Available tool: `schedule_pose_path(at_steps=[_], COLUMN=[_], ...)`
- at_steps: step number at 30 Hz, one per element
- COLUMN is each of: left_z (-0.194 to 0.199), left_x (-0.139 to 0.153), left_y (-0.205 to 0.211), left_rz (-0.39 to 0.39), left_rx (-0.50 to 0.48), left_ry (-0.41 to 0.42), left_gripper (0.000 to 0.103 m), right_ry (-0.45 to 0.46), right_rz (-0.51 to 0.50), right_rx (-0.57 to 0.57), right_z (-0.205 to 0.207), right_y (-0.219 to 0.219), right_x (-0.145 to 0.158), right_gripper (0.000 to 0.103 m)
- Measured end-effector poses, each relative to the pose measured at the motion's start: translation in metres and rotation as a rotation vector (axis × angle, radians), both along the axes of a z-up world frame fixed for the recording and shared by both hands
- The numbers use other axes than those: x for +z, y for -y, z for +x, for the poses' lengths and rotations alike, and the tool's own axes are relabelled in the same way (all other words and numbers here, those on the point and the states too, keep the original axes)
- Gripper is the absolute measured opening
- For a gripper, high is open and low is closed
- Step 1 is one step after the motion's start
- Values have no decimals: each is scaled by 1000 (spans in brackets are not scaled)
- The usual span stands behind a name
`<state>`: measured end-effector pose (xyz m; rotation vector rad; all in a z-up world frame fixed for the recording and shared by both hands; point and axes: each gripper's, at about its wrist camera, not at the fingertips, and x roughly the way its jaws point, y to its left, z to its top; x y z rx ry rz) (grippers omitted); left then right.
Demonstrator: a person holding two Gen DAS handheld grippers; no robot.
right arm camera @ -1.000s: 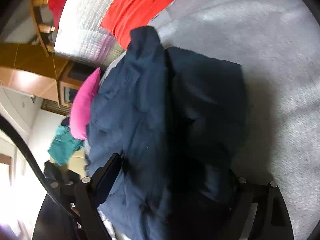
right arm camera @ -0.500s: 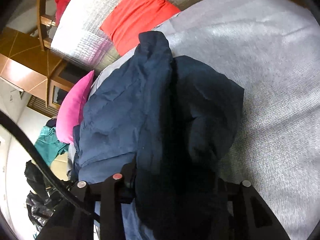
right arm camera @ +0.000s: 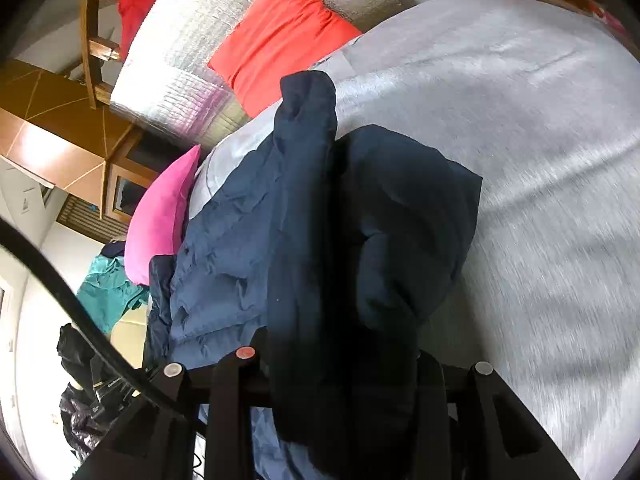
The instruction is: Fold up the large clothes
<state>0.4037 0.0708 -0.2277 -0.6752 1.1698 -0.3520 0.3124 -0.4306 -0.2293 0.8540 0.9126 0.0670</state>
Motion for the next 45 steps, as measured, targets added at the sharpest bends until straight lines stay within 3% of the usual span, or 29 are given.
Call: schedule_pose_path(at_steps=[9,10,12,13,14,16,19,22,27,33,36,37,39,41,43,45], left_z=[-51,-52,-49,-48,-48,-47,-43,-32,13,59,75,78,83,87,89,89], left_x=[-12,-16,-22,-22,-20,-10,17,33,31,18,0,-7,-14,-18,-17,-9], left_y=[-21,-23,-26,-30,-35,-43,-56,-55,-24,8,14,15,18,21,25,27], left_rz=[23,21,40,45,40,20,16,31,45,66,98,100,85,102,108,106], left_rx=[-71,-73,-70,-53,-37,-14,50,99,83,50,33,28,11,-10,-11,-1], left_ry=[-31,-43,-70,-89,-101,-73,40,141,185,161,106,87,80,74,91,125], left_gripper=[34,40,49,57,58,58,67,75,75,75,75,74,62,43,31,30], right_ry=[-16,-36,-97,-118,-136,-136,-127,-68,22,-20,-50,-46,-56,-68,-22,42], right_rz=[27,19,6,23,57,77,-11,-79,-134,-213,-221,-210,-197,-248,-278,-313], right_rx=[18,18,15,1,-16,-33,-76,-158,-156,-124,-120,-110,-46,-16,-19,-47], right_z=[-55,-56,-52,-51,-51,-53,-65,-65,-16,44,69,71,78,84,80,74], right_y=[-12,-14,-13,-11,-6,2,13,27,21,20,26,28,25,18,15,13], right_x=[-4,-8,-20,-23,-25,-17,8,30,41,27,17,12,0,0,12,29], right_gripper=[38,40,55,57,58,58,59,74,75,75,75,74,33,25,19,19])
